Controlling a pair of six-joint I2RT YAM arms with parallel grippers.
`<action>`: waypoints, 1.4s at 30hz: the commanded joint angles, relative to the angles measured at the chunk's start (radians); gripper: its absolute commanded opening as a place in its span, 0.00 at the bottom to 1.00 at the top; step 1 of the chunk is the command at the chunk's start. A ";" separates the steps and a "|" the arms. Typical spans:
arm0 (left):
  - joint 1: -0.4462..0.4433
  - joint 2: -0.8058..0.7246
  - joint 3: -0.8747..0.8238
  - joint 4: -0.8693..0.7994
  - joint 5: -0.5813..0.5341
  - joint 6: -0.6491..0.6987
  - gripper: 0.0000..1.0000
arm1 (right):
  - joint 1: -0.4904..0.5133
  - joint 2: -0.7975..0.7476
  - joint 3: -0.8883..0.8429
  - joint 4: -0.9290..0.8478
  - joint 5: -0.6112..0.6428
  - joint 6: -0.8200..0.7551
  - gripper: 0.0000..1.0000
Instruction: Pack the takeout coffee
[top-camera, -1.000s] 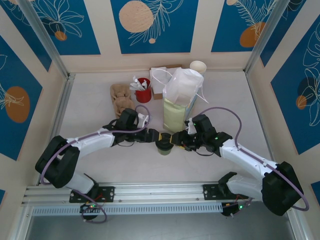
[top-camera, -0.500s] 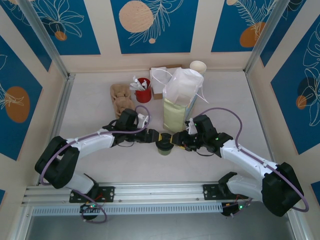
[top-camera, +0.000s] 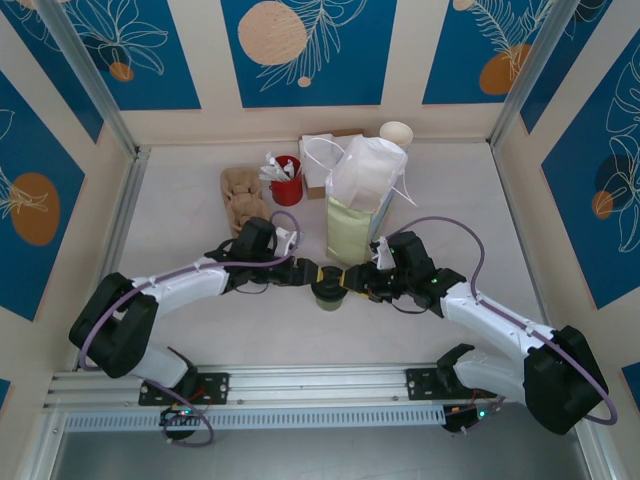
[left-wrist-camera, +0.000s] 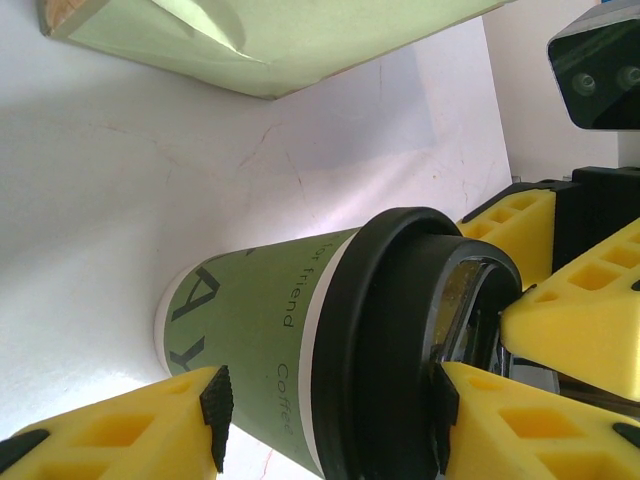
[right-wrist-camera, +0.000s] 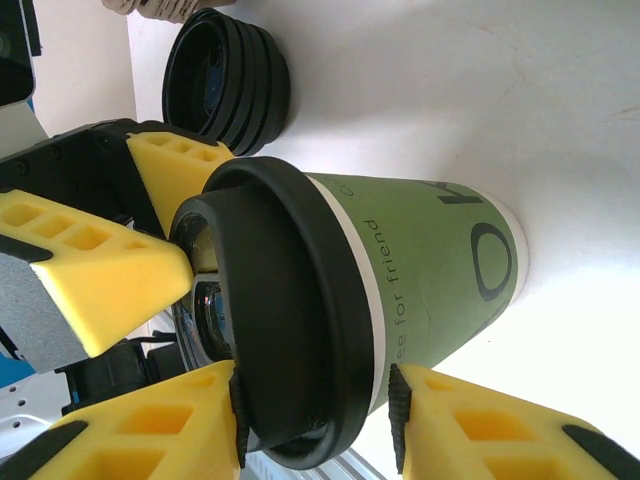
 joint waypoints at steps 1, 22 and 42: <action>-0.010 0.009 -0.017 -0.166 -0.066 0.012 0.54 | -0.014 0.011 -0.017 -0.151 0.077 -0.004 0.42; -0.036 -0.047 0.109 -0.254 -0.102 0.038 0.60 | 0.008 0.018 0.128 -0.172 -0.003 0.008 0.54; -0.039 -0.190 0.228 -0.382 -0.162 0.131 0.71 | 0.020 -0.068 0.272 -0.318 0.000 -0.049 0.57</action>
